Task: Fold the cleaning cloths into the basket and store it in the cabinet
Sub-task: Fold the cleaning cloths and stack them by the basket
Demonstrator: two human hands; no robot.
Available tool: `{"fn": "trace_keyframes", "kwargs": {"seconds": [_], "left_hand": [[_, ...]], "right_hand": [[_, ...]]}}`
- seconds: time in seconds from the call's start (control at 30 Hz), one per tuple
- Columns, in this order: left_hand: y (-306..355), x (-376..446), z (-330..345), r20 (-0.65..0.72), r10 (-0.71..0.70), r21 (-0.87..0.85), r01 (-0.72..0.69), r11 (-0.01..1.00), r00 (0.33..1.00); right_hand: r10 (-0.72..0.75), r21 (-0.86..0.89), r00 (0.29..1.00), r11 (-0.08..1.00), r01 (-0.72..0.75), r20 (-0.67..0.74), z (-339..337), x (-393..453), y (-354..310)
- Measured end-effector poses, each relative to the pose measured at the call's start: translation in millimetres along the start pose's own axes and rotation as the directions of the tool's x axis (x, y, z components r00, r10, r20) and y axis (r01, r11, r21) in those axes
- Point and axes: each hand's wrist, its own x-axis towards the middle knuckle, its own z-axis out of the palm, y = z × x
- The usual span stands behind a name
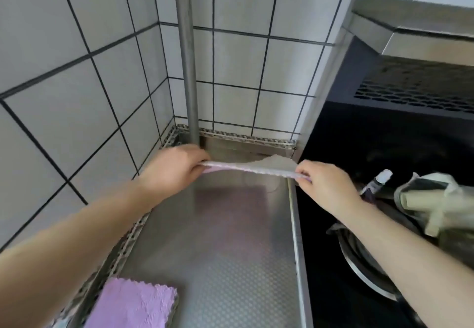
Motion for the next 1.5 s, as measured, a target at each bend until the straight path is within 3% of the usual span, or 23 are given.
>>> {"fn": "trace_keyframes", "kwargs": {"seconds": [0.13,0.23,0.33,0.47,0.63,0.77,0.93,1.0,1.27,1.5], "left_hand": [[16.5,-69.5,48.3,0.227,-0.069,-0.008,0.072,0.997,0.971],[31.7,-112.0,80.6,0.304,-0.127,-0.03,0.143,0.989,0.944],[47.3,-144.2,101.1,0.493,-0.213,-0.053,0.273,0.96,0.844],[57.4,-162.6,109.7,0.525,-0.294,-0.052,0.375,0.926,0.798],[58.6,-164.0,109.2,0.56,-0.363,-0.102,0.497,0.862,0.745],[48.5,-147.0,105.0,0.526,-0.438,-0.231,0.618,0.751,0.729],[27.4,-109.9,112.3,0.501,-0.602,-0.369,0.783,0.501,0.621],[18.9,-98.4,119.9,0.512,-0.642,-0.346,0.821,0.455,0.572],[0.2,-77.2,146.1,0.547,-0.693,-0.207,0.878,0.431,0.469],[-8.4,-76.1,161.3,0.569,-0.693,-0.16,0.886,0.434,0.442]], "right_hand": [[0.038,0.019,0.977,0.999,-0.043,0.209,55.7,-57.8,-3.9],[0.083,0.022,0.926,0.995,-0.097,0.368,91.7,-96.8,-7.2],[0.12,0.059,0.885,0.985,-0.164,0.451,113.7,-121.9,-11.0],[0.136,0.054,0.85,0.981,-0.189,0.51,123.6,-132.8,-11.5],[0.097,0.132,0.753,0.962,-0.239,0.651,121.2,-131.3,-6.8],[0.133,0.209,0.782,0.924,-0.32,0.609,120.6,-109.5,0.6],[0.238,0.291,0.838,0.862,-0.415,0.491,130.0,-65.4,9.0],[0.278,0.281,0.837,0.852,-0.441,0.472,139.5,-51.3,12.0],[0.326,0.184,0.802,0.865,-0.466,0.5,169.5,-23.2,17.4],[0.353,0.087,0.811,0.894,-0.439,0.466,188.1,-16.2,19.4]]}}
